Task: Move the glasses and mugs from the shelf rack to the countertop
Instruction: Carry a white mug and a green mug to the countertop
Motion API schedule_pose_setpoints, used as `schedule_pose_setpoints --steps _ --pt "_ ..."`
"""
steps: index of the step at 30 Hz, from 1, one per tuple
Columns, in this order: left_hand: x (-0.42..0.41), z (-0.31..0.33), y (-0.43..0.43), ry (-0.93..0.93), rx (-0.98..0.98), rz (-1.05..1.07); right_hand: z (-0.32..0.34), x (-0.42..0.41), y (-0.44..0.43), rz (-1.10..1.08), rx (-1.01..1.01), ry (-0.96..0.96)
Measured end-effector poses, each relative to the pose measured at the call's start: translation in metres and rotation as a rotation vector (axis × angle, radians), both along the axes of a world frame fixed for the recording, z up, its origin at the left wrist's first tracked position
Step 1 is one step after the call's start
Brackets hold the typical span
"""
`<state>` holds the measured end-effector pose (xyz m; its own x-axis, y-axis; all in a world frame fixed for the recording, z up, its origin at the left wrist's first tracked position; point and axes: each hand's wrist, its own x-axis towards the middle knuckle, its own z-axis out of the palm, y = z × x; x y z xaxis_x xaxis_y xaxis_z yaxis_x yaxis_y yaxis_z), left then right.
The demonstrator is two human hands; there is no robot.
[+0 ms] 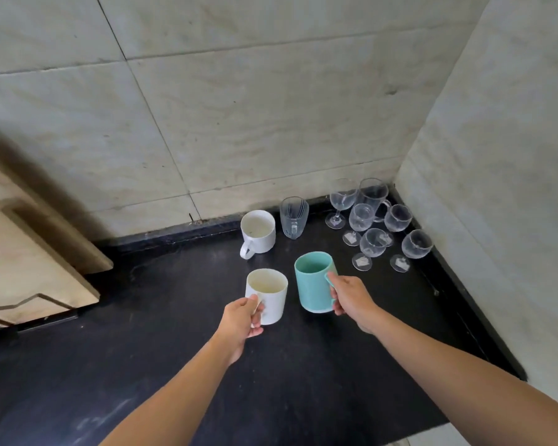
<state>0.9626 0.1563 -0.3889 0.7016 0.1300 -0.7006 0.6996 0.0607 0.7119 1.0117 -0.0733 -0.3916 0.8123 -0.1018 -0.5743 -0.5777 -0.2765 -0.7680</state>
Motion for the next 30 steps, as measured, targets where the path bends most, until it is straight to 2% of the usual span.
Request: schedule_pose_setpoints --steps 11,17,20,24,28,30 --pt "0.069 -0.032 0.022 -0.002 -0.017 -0.116 -0.032 0.062 0.02 -0.06 0.006 0.005" --pt "0.082 -0.041 0.013 -0.03 0.151 -0.079 -0.05 0.061 0.013 -0.065 -0.007 0.041" --pt "0.083 -0.039 0.011 -0.025 0.262 -0.111 -0.052 0.058 0.008 0.012 -0.056 0.034" --pt "0.071 -0.03 0.011 -0.021 0.383 -0.166 -0.044 0.052 -0.001 0.236 -0.299 -0.064" --pt "0.043 -0.01 0.013 -0.01 0.427 -0.076 -0.021 0.043 -0.008 0.47 -0.609 -0.233" --pt "0.018 0.004 0.012 -0.01 0.454 0.004 -0.007 0.038 -0.008 0.563 -0.676 -0.369"
